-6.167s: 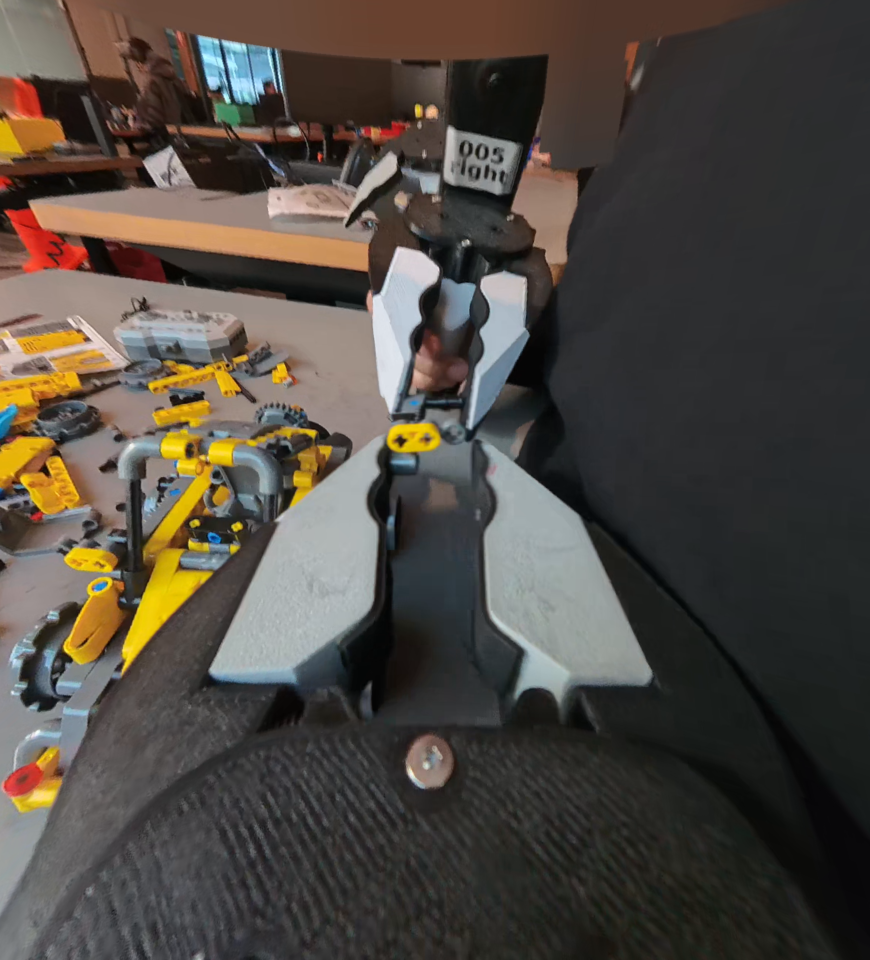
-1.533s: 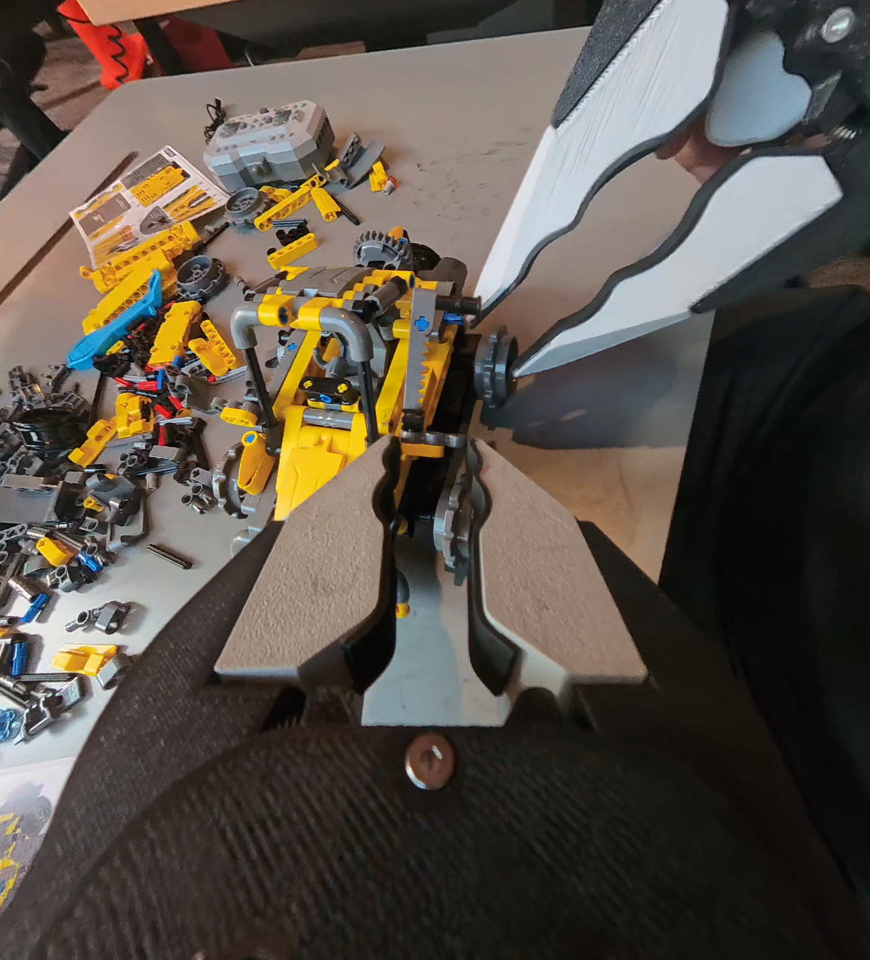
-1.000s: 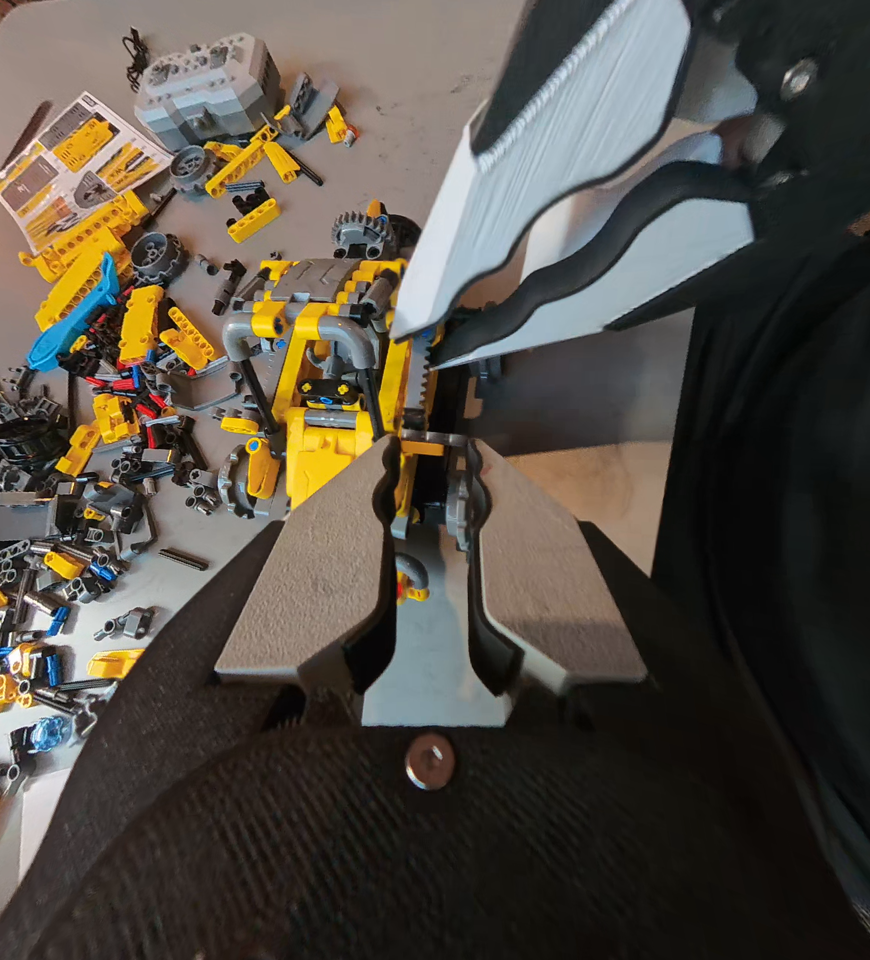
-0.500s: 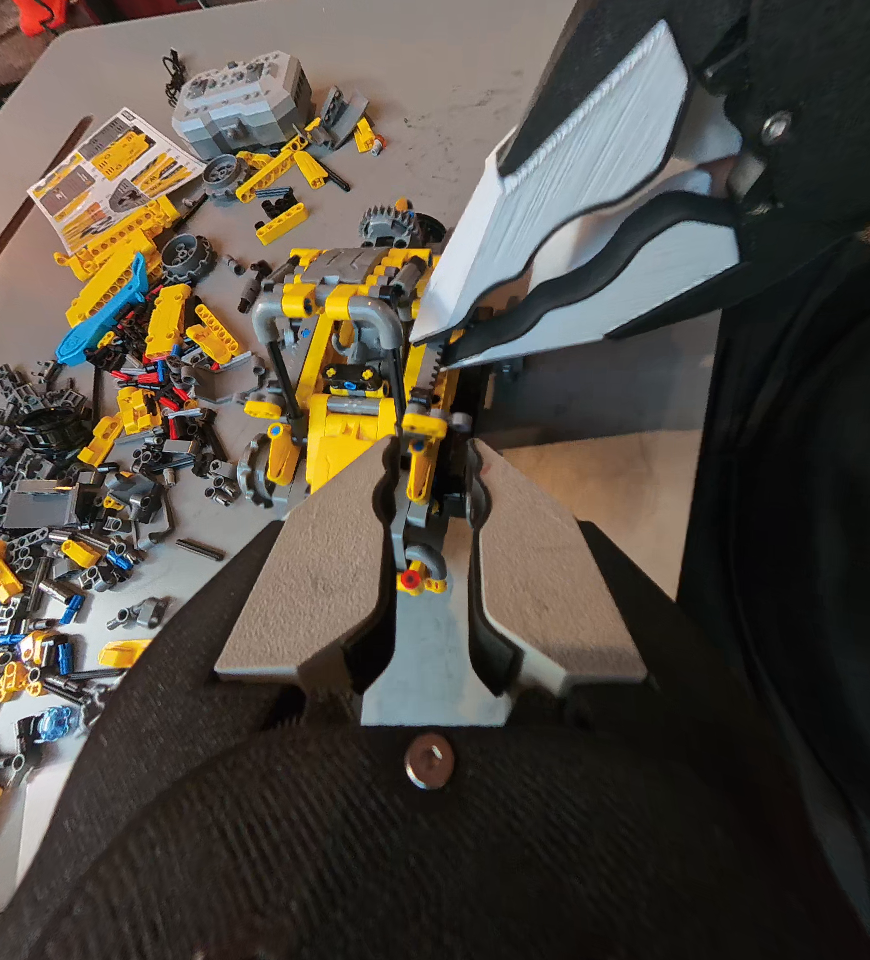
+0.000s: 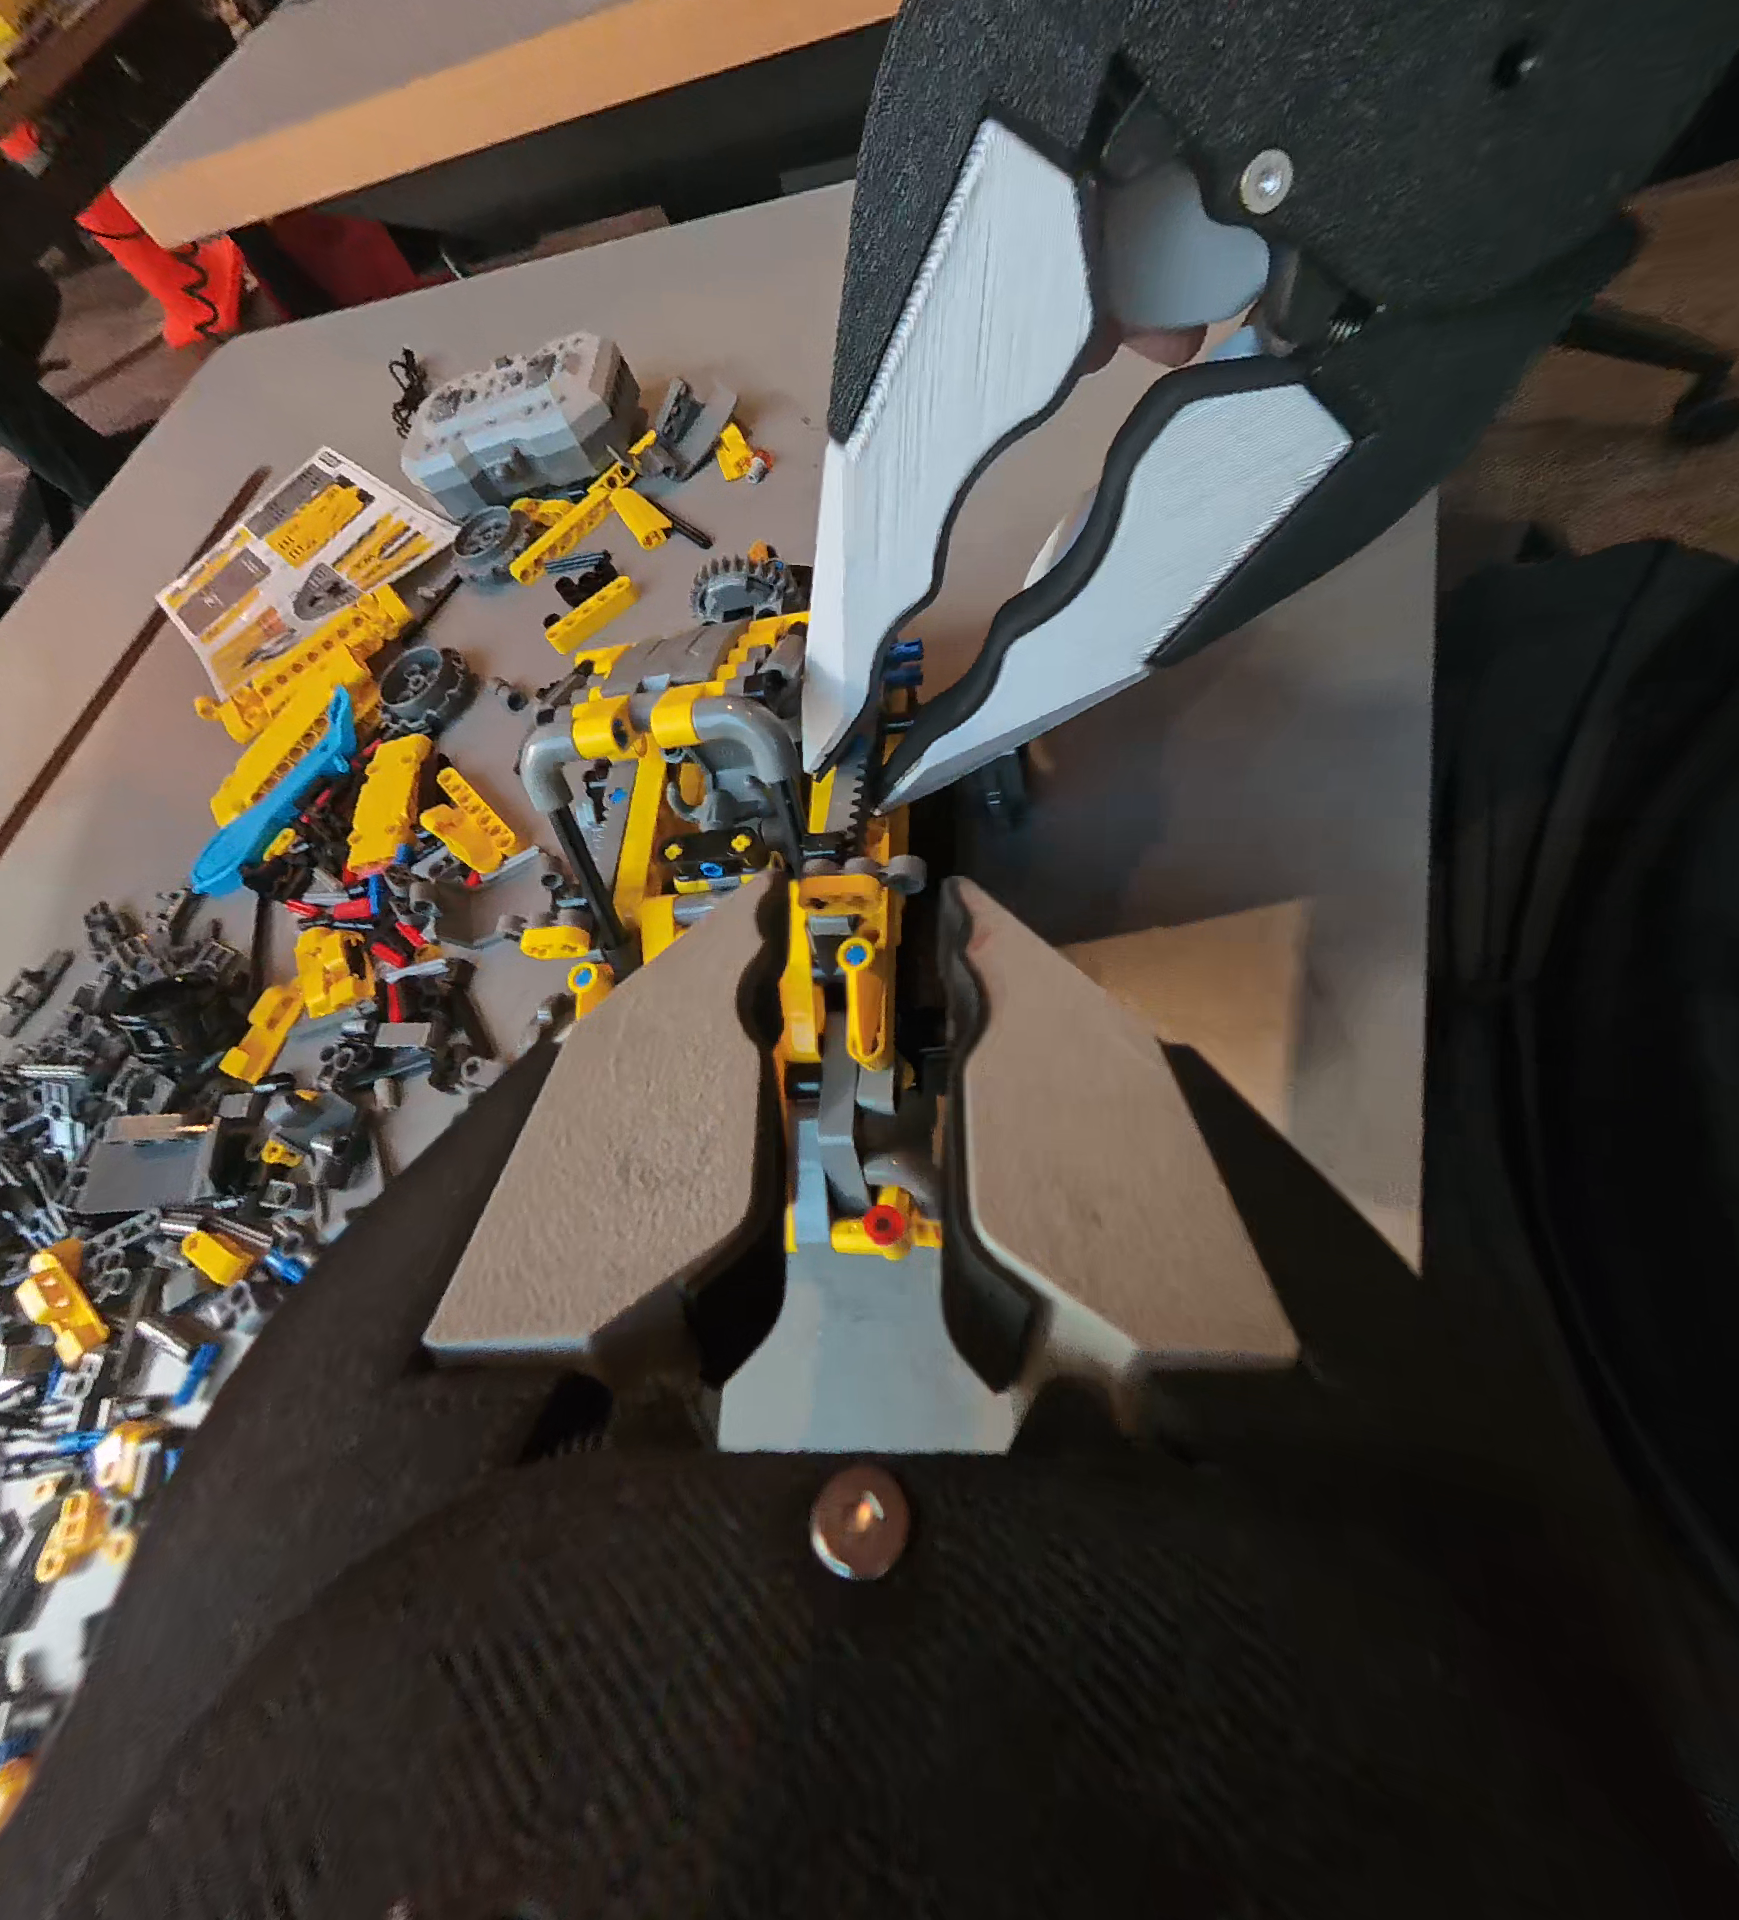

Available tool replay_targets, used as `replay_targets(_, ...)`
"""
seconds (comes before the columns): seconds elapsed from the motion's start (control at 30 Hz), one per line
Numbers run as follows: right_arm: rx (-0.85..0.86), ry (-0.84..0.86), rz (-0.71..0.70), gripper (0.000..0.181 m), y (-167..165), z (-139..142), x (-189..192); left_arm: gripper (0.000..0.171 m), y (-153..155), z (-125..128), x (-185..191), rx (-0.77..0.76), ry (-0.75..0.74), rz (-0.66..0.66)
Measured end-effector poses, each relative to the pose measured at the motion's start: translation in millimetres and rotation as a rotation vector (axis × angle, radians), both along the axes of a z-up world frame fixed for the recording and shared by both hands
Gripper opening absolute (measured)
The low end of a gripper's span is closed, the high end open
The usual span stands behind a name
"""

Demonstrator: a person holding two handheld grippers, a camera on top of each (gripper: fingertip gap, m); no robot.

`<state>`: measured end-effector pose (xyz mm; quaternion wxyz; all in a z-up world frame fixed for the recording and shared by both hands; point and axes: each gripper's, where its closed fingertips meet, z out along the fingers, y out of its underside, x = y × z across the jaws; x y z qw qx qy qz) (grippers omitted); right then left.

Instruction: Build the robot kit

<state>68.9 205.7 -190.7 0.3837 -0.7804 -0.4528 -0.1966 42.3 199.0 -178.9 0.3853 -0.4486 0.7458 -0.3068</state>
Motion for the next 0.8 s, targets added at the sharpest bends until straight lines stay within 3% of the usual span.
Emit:
replay_targets(0.23,0.029,-0.121,0.070,0.010,-1,1,2,0.024,-1,-6,8,-0.003,0.033,-0.001)
replay_targets(0.57,0.045,-0.094,0.107,0.016,-12,9,4,0.023,-1,-5,10,-0.028,0.028,0.002)
replay_targets(0.8,0.075,-0.199,0.122,0.009,-13,14,6,0.022,0,-5,12,0.056,-0.001,-0.006)
